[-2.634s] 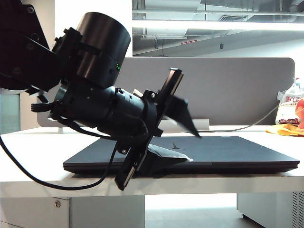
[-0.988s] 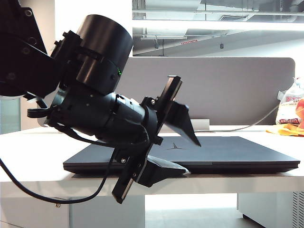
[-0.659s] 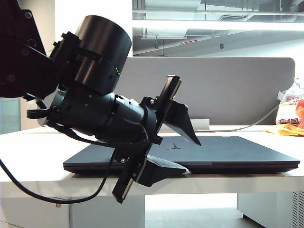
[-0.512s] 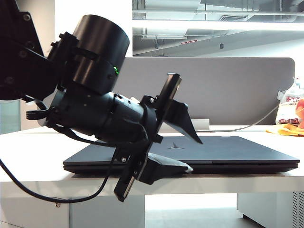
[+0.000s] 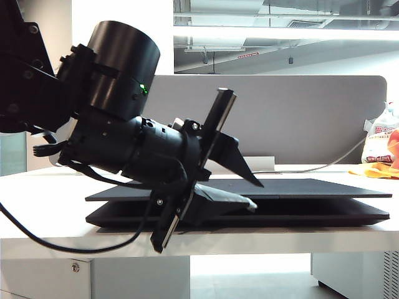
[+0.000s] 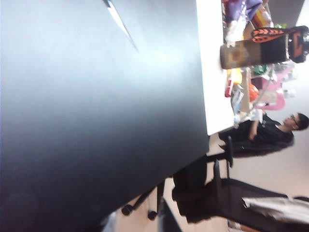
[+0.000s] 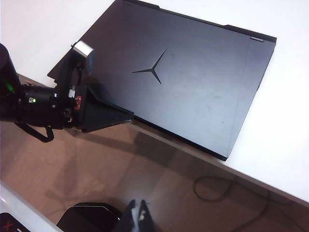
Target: Open the lid of the laptop and use the keypad to enter the password "123".
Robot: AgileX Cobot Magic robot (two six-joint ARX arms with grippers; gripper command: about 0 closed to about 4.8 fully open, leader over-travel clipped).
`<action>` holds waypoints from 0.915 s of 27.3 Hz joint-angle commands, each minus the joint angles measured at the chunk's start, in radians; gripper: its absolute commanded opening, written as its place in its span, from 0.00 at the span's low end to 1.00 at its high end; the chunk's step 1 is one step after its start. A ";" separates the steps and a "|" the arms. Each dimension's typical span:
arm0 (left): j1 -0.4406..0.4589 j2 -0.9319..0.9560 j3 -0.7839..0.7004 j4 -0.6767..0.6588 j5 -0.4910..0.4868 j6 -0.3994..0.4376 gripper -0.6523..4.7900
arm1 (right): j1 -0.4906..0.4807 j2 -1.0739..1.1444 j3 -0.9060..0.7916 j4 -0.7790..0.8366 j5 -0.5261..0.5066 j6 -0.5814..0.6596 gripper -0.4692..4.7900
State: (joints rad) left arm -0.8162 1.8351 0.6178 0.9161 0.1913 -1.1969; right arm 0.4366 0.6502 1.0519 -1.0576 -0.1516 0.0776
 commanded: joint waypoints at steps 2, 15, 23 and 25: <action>0.044 -0.027 0.070 0.129 0.023 0.056 0.30 | 0.000 -0.001 0.002 0.006 0.000 0.000 0.08; 0.066 -0.134 0.093 0.002 0.109 0.149 0.26 | -0.001 -0.001 0.002 -0.008 0.003 0.000 0.08; -0.020 -0.133 0.092 -0.172 0.029 0.071 0.66 | -0.001 -0.001 0.002 -0.008 0.004 0.000 0.08; -0.034 -0.133 0.092 -0.192 0.005 0.040 0.67 | -0.001 -0.001 0.002 -0.008 0.004 0.000 0.08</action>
State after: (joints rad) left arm -0.8410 1.7046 0.7101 0.7357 0.2234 -1.1229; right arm 0.4358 0.6498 1.0519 -1.0752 -0.1501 0.0776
